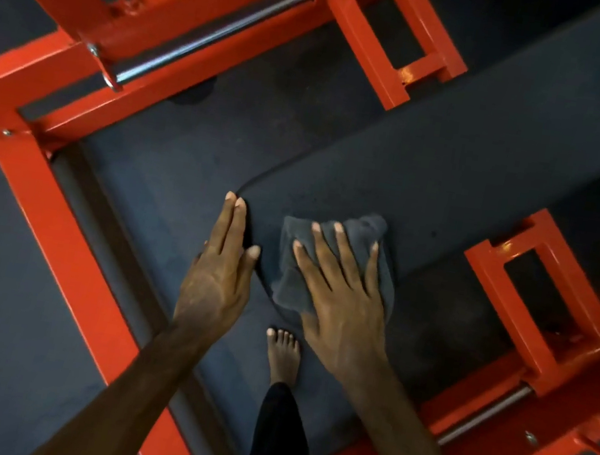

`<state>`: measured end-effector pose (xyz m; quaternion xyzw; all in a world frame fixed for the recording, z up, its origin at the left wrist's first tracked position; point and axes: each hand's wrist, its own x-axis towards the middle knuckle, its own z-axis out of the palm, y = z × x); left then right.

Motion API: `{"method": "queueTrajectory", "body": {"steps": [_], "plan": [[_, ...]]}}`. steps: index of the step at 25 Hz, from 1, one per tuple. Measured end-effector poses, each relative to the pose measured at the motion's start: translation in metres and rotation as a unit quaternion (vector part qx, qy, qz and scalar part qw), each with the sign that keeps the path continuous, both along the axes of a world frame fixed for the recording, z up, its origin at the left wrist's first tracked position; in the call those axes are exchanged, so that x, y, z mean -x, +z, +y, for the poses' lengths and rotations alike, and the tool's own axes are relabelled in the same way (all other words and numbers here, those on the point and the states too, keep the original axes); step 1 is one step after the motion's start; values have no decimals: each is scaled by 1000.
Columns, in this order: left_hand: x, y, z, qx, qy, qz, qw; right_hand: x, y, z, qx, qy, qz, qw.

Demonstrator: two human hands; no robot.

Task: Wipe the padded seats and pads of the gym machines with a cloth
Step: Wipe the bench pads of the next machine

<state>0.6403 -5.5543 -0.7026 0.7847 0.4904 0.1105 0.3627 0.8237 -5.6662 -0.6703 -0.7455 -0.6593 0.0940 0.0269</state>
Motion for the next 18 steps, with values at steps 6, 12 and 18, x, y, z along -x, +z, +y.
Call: {"method": "queueTrajectory", "body": {"steps": [6, 12, 18], "plan": [[0, -3, 3, -36, 1, 27, 999, 0, 1, 37, 7, 80, -13, 997], [2, -4, 2, -35, 6, -1, 999, 24, 10, 1, 15, 41, -10, 999], [7, -4, 5, -19, 0, -33, 999, 18, -2, 37, -23, -61, 16, 998]]}}
